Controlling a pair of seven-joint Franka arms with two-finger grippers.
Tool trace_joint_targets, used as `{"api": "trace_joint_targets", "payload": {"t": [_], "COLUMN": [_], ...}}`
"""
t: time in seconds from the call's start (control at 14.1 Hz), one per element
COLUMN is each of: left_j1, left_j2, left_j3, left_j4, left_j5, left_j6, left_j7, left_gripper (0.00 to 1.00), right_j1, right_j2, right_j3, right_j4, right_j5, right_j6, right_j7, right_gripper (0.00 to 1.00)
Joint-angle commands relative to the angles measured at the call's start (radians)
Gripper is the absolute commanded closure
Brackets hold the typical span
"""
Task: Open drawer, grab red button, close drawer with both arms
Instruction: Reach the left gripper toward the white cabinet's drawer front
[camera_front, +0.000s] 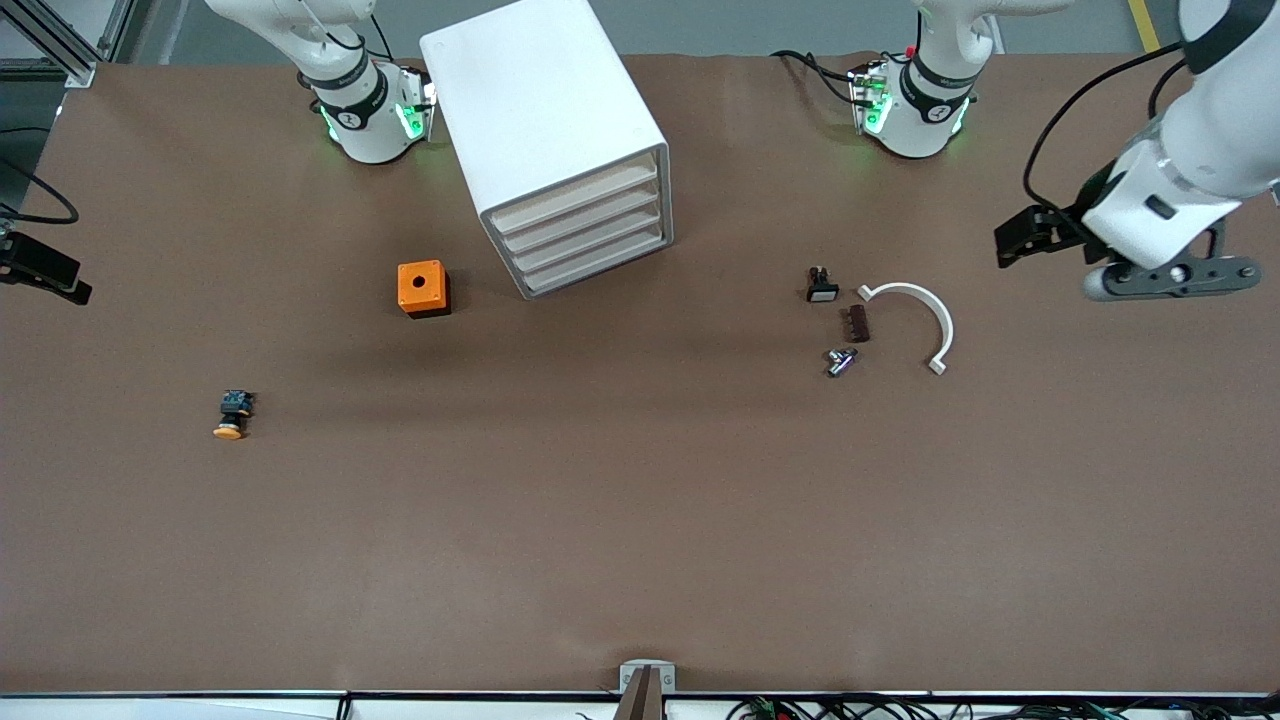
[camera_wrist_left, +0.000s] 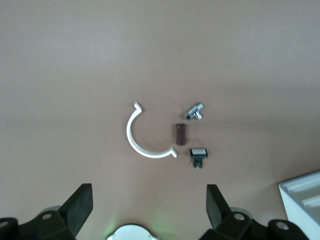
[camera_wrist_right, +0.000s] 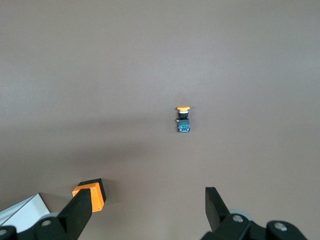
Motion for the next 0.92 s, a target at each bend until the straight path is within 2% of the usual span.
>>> {"api": "trace_joint_targets", "payload": {"t": [0.0, 0.14, 0.43, 0.71, 0.85], "left_j1": [0.0, -0.002, 0.0, 0.0, 0.001], "left_j2": [0.049, 0.084, 0.181, 0.253, 0.265], "left_j3": [-0.043, -0.081, -0.142, -0.173, -0.173], "left_j4": [0.016, 0.016, 0.018, 0.003, -0.069], "left_j5": [-0.007, -0.017, -0.157, -0.356, -0.492], "left_j6": [-0.038, -0.056, -0.037, 0.051, 0.133], "left_j7": [0.008, 0.02, 0.026, 0.077, 0.154], "left_gripper": [0.0, 0.0, 0.0, 0.0, 0.0], "right_j1": [-0.008, -0.003, -0.002, -0.003, 0.0], "right_j2": [-0.009, -0.009, -0.009, -0.009, -0.009], "right_j3": [0.008, 0.008, 0.008, 0.008, 0.008], "right_j4": [0.003, 0.003, 0.003, 0.003, 0.003], "right_j5": [-0.006, -0.006, -0.006, -0.005, -0.005], "right_j6": [-0.002, -0.002, 0.0, 0.0, 0.0], "right_j7": [0.001, 0.001, 0.006, 0.006, 0.007], "right_gripper": [0.0, 0.0, 0.0, 0.0, 0.0]}}
